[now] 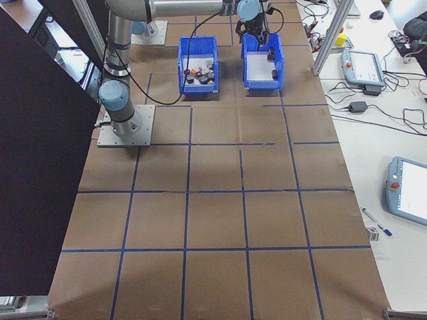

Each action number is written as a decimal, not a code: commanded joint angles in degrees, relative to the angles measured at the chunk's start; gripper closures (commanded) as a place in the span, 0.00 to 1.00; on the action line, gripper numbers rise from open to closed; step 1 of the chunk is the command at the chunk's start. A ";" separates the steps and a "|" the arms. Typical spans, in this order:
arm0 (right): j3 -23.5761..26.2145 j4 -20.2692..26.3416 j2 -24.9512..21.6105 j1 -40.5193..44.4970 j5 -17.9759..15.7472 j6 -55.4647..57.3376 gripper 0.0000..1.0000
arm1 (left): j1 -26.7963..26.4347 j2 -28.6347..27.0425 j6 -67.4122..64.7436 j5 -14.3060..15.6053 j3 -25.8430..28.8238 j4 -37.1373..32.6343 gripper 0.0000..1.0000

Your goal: Place button box in front

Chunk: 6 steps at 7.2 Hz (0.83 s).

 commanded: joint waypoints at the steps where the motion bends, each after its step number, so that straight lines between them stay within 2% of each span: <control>1: -3.93 -2.59 5.01 3.00 0.25 -5.72 0.00 | -9.20 1.18 -35.07 -5.11 -4.79 0.98 0.04; 3: -3.68 -4.37 8.88 6.16 0.16 -6.27 0.00 | -13.95 -0.13 -60.66 -9.17 -9.80 11.65 0.04; 4: -3.33 -6.03 10.38 6.87 0.16 -6.27 0.00 | -17.46 -0.66 -69.05 -8.66 -12.96 17.97 0.04; 6: 0.51 -11.20 11.97 7.84 -0.01 -6.18 0.00 | -19.25 -3.03 -77.17 -8.66 -15.70 20.93 0.04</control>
